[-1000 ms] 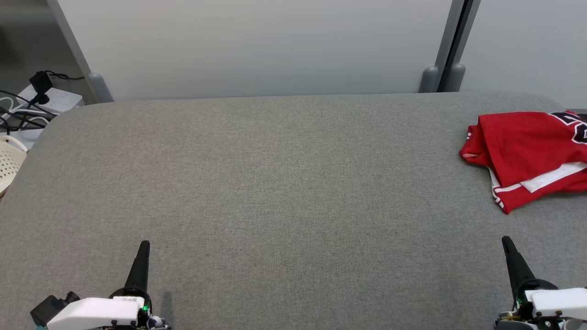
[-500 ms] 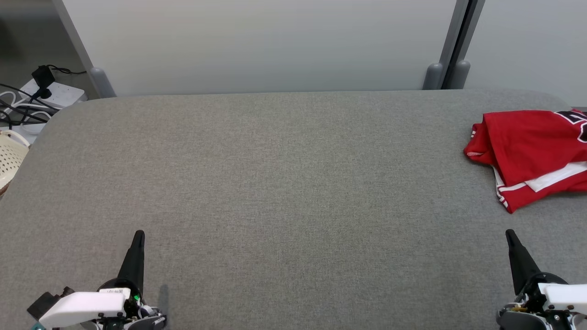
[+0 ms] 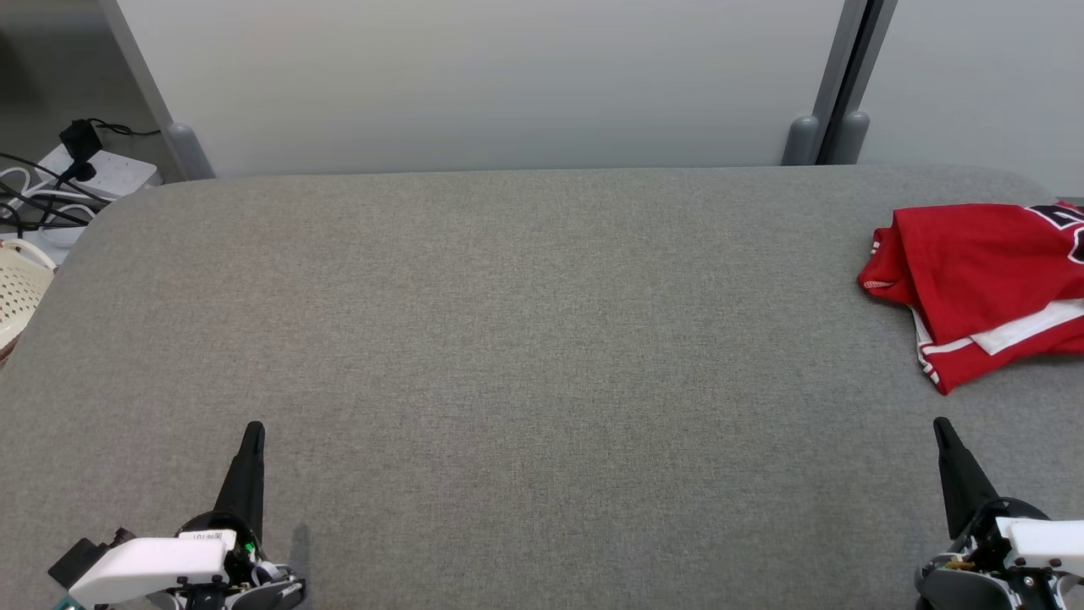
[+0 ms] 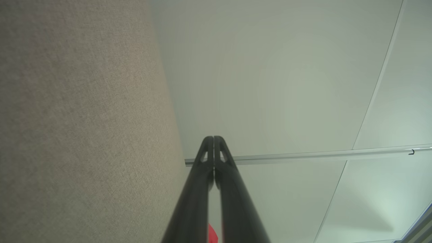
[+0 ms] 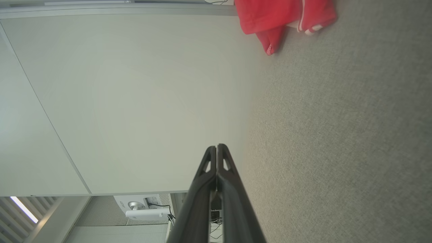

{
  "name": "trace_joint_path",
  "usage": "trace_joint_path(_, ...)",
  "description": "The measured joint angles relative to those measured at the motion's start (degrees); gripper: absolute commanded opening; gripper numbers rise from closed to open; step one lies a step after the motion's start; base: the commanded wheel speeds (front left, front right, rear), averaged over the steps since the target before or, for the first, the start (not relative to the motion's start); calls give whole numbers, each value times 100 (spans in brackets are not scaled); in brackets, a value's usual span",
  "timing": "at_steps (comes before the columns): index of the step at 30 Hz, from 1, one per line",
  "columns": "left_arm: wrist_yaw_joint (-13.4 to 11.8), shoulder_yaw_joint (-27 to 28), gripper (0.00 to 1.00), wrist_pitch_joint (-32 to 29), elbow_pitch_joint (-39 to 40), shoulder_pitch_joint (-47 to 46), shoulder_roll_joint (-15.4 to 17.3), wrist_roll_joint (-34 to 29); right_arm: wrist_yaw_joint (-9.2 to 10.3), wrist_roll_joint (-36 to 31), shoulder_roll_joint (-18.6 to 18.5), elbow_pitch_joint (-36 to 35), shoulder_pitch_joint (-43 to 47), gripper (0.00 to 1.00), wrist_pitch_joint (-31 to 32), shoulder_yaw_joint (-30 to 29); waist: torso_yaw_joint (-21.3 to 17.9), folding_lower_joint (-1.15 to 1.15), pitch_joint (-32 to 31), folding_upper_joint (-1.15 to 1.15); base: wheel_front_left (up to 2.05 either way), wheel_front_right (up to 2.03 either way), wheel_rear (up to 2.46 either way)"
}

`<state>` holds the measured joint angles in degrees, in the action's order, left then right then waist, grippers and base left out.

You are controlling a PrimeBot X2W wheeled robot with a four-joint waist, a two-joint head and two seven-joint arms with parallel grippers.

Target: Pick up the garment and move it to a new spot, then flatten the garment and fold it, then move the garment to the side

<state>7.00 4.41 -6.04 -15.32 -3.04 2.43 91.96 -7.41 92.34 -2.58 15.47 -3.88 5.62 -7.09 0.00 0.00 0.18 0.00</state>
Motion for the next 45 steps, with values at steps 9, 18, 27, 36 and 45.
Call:
trace_joint_path(9, 0, 5, 0, 0, -1, 0, -1, 0, 1, 0, 1, 1, -1, 0, 0, -5, 0, 0, 0, 0, 0, 0, 0)
trace_joint_path(18, 0, 8, 0, 0, -1, 0, -3, 0, 1, 0, 3, 1, -1, 0, 1, -10, 0, 0, 0, 0, 0, 0, 0)
trace_joint_path(27, 0, 10, 0, 0, -1, 0, -3, 0, 1, 0, 5, 1, -1, 0, 1, -13, 0, 0, 0, 0, 0, 0, 0)
trace_joint_path(36, 0, 13, 0, 0, -1, 0, -4, 0, 0, 0, 8, 2, -1, 0, 35, -16, 0, 0, 0, 0, 0, 0, 0)
trace_joint_path(45, 0, 13, 0, 0, -1, 0, -5, 0, 1, 0, 9, 2, -1, 0, 35, -20, 0, 0, 0, 0, 0, 0, 0)
